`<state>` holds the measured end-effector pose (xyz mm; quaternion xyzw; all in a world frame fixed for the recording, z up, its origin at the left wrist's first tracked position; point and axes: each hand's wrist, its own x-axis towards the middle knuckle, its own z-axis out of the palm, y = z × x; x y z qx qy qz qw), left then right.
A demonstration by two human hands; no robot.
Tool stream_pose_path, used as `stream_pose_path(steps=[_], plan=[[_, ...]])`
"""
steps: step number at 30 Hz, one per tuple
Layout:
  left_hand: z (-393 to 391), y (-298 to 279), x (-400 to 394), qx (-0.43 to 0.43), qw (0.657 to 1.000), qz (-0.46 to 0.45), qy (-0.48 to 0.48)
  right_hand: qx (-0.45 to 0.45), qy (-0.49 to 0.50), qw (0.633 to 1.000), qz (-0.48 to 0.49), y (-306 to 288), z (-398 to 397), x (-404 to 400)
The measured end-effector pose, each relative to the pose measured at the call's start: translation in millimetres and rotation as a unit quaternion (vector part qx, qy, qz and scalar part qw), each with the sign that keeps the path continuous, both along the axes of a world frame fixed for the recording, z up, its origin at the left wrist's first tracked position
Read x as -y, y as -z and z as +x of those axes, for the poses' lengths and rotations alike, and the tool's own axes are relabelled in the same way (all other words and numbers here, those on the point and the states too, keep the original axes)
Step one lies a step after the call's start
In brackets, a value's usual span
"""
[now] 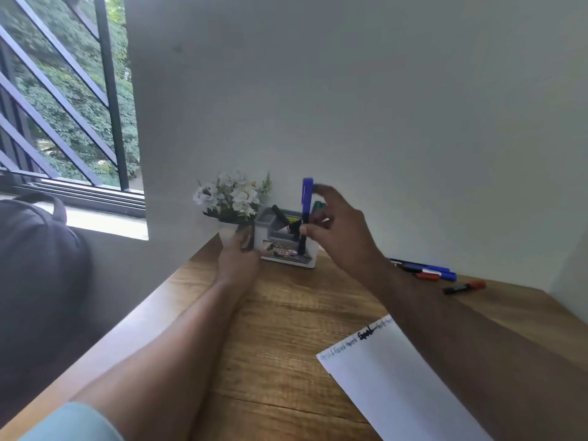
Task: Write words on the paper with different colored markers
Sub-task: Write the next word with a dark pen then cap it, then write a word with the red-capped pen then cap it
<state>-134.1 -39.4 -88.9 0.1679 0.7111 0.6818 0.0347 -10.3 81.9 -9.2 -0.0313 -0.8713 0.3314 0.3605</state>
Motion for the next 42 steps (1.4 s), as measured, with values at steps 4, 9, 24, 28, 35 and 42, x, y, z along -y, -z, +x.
stream_pose_path(steps=[4,9,24,28,35,42], plan=[[-4,4,-6,0.007,0.999,-0.028,0.029,-0.06,0.02,0.998,-0.001,-8,-41,1],[-6,11,-13,-0.028,0.996,-0.071,0.036,-0.084,0.045,0.995,0.033,-6,-77,-6],[3,5,-11,-0.176,0.975,-0.133,-0.009,-0.017,0.044,0.983,0.177,-6,-74,-3],[19,1,-13,-0.278,0.948,-0.157,0.015,-0.039,0.068,0.955,0.286,-9,-35,-18],[88,-11,-47,-0.353,0.909,-0.167,0.147,0.133,0.117,0.917,0.356,19,56,-84],[125,2,-86,-0.253,0.919,-0.199,0.225,0.316,0.227,0.862,0.327,40,88,-135]])
